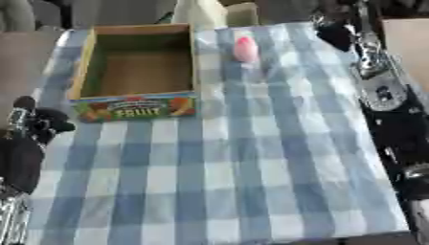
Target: Pick up objects on the table and place them in the box.
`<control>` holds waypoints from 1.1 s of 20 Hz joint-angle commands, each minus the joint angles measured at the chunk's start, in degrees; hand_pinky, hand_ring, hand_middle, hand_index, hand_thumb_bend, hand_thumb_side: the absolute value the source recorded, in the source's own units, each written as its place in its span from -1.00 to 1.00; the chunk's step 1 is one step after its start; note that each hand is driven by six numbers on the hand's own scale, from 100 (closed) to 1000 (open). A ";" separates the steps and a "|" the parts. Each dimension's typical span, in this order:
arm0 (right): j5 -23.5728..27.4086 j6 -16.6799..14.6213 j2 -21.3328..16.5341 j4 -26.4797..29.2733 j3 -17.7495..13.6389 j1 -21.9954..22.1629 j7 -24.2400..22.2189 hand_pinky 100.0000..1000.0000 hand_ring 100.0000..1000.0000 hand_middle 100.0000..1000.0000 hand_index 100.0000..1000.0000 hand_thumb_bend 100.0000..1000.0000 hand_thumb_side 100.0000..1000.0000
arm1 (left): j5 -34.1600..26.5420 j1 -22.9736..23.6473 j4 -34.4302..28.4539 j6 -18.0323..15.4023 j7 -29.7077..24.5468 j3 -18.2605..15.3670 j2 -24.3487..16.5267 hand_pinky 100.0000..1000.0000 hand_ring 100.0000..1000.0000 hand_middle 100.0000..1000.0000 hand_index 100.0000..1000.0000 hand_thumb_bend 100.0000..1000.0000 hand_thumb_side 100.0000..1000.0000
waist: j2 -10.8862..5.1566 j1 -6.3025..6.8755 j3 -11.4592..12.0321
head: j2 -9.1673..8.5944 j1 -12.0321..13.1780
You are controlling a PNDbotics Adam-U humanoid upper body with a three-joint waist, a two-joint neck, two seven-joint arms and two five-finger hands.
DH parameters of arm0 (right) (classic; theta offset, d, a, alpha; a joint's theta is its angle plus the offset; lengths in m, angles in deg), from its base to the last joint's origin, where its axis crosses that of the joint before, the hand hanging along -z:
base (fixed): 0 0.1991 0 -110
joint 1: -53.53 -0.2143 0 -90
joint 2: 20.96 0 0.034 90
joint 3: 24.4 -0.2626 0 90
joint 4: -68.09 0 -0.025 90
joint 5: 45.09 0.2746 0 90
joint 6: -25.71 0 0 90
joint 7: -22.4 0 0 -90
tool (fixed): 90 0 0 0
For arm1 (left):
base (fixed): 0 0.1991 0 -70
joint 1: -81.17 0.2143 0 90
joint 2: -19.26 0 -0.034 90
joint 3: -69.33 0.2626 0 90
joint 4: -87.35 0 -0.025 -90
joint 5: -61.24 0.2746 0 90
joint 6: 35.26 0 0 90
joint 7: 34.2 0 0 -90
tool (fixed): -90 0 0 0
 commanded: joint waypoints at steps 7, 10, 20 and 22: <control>-11.51 -2.06 4.51 -11.81 -0.68 -10.57 -0.59 0.03 0.70 0.48 0.64 -1.00 -0.65 | -0.03 -1.00 -0.97 -0.14 -0.76 0.54 -1.16 0.37 -0.05 -0.07 -0.13 -0.95 0.74 | -0.52 -0.29 1.19 | -0.60 -2.28; -16.44 -1.75 7.23 -14.78 -1.60 -12.40 -0.50 0.05 0.71 0.50 0.66 -1.00 -0.66 | -0.03 -1.05 -0.94 -0.12 -0.93 0.67 -1.20 0.37 -0.05 -0.07 -0.13 -0.96 0.74 | -0.42 -0.36 1.67 | -0.62 -2.81; -33.63 4.40 12.54 -21.21 -5.65 -14.88 -3.66 0.50 1.00 0.78 0.81 -0.93 -0.46 | -0.03 -1.46 -0.94 -0.08 -1.41 1.12 -1.28 0.37 -0.05 -0.06 -0.13 -0.96 0.74 | -0.34 -0.68 3.34 | -1.18 -5.00; -36.10 5.93 12.71 -21.87 -6.27 -14.93 -4.57 0.58 1.00 0.81 0.83 -0.87 -0.41 | -0.03 -1.45 -0.90 -0.08 -1.44 1.14 -1.31 0.37 -0.05 -0.06 -0.13 -0.96 0.74 | -0.36 -0.68 3.56 | -1.33 -5.35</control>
